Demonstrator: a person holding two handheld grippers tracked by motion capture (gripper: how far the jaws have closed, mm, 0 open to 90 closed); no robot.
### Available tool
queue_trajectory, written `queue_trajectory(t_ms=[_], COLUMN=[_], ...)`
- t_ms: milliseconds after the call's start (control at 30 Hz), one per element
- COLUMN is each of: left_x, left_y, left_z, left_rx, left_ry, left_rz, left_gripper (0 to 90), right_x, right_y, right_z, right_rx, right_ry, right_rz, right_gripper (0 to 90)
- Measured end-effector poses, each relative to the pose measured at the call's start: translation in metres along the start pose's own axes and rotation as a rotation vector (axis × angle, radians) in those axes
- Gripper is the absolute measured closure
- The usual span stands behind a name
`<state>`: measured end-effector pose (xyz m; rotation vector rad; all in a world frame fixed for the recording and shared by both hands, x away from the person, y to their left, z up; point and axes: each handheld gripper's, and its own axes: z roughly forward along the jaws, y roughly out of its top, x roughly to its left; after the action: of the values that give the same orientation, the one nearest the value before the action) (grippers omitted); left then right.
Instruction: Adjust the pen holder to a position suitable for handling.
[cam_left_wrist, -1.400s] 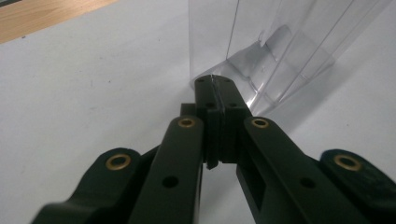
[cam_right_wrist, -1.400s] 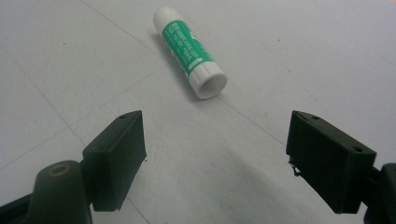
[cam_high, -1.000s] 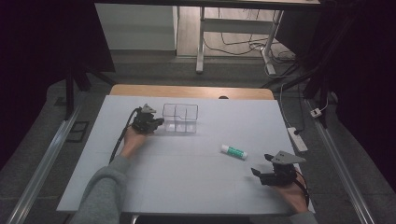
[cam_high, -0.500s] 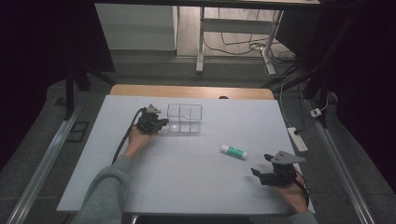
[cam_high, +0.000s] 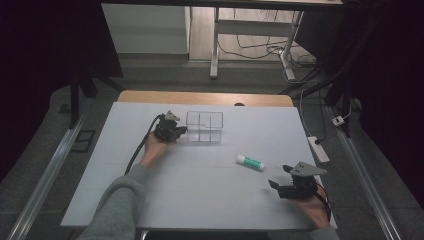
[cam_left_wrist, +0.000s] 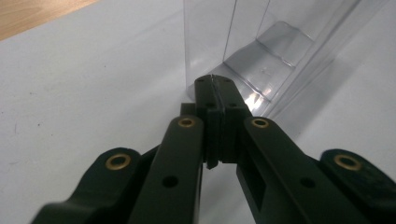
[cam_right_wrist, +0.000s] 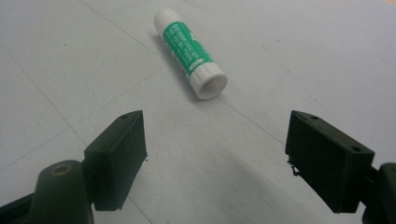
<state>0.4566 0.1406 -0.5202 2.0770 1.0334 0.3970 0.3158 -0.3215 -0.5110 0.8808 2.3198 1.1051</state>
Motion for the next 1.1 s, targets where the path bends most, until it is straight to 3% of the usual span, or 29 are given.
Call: queue_trajectory(t_ms=[633, 700, 933, 1100], left_x=[-0.004, -0.005, -0.004, -0.009], left_y=[0.006, 0.005, 0.000, -0.010], left_z=[0.009, 0.001, -0.025, -0.043], left_rx=[0.000, -0.003, -0.039, -0.043], left_ry=[-0.020, -0.008, -0.015, -0.021], left_rz=[0.011, 0.032, 0.023, 0.028], left_gripper=[88.9, 88.9, 88.9, 88.9], right_x=[0.002, 0.001, 0.000, 0.001], right_y=[0.000, 0.000, 0.000, 0.000], right_z=[-0.001, -0.002, -0.002, -0.002], right_rx=[-0.011, -0.006, -0.013, -0.013], right_ry=[-0.004, -0.006, -0.005, -0.003], right_rz=[0.001, -0.002, 0.006, 0.002], right_gripper=[19.8, 19.9, 19.9, 20.0])
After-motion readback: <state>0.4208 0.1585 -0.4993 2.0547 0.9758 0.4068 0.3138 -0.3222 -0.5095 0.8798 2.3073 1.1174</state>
